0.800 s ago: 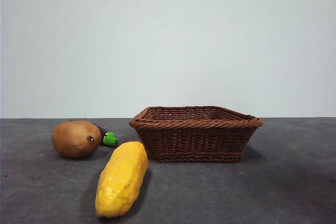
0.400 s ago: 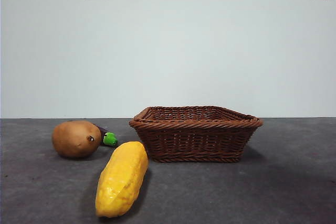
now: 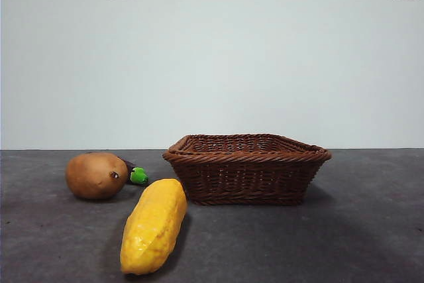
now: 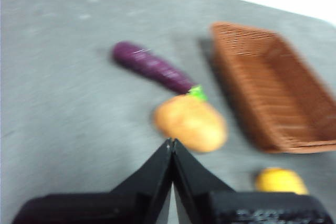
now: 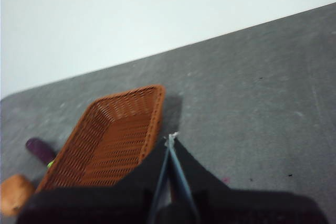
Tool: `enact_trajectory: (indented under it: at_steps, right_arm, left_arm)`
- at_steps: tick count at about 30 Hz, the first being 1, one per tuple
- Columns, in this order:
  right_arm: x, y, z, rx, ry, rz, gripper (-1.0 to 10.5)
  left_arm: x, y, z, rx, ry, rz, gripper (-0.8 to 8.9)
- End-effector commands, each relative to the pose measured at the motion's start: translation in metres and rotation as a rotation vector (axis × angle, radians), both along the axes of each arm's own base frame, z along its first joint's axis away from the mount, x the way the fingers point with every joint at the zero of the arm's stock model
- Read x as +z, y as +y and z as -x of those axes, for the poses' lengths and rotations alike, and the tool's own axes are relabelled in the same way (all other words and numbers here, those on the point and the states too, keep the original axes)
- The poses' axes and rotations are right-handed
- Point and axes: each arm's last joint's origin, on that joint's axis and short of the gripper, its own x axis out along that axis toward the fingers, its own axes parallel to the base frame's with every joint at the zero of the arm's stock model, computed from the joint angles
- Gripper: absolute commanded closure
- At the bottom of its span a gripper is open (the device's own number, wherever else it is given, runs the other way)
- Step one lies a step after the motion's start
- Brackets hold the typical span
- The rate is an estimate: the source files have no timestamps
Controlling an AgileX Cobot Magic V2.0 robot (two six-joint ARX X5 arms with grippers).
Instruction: Help me put the vegetables on the table into the basket
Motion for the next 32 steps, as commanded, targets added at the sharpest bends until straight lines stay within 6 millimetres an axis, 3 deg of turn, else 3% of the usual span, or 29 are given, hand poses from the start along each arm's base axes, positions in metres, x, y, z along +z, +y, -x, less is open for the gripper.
enact_trajectory:
  at_steps: [1, 9, 15, 19, 29, 31, 32]
  right_arm:
    - [0.02, 0.001, 0.001, 0.035, 0.006, 0.065, 9.6]
    - [0.067, 0.002, 0.009, 0.101, 0.119, 0.134, 9.6]
    - [0.089, 0.004, 0.017, 0.162, 0.164, 0.144, 9.6]
    - [0.094, 0.004, 0.02, 0.175, 0.186, 0.152, 9.6]
    - [0.092, 0.005, 0.023, 0.199, 0.217, 0.174, 9.4]
    - [0.093, 0.005, 0.023, 0.202, 0.215, 0.175, 7.9]
    - [0.093, 0.005, 0.023, 0.204, 0.215, 0.173, 6.8]
  left_arm:
    - [0.018, -0.001, 0.0, -0.039, -0.001, 0.019, 8.19]
    - [0.069, -0.004, 0.006, -0.183, 0.01, -0.011, 8.19]
    - [0.1, -0.006, 0.016, -0.232, 0.013, -0.066, 8.19]
    - [0.108, -0.008, 0.019, -0.26, 0.005, -0.069, 8.19]
    - [0.108, -0.011, 0.017, -0.308, 0.019, -0.056, 8.04]
    - [0.108, -0.012, 0.016, -0.322, 0.021, -0.049, 6.07]
    - [0.108, -0.012, 0.015, -0.324, 0.022, -0.047, 4.25]
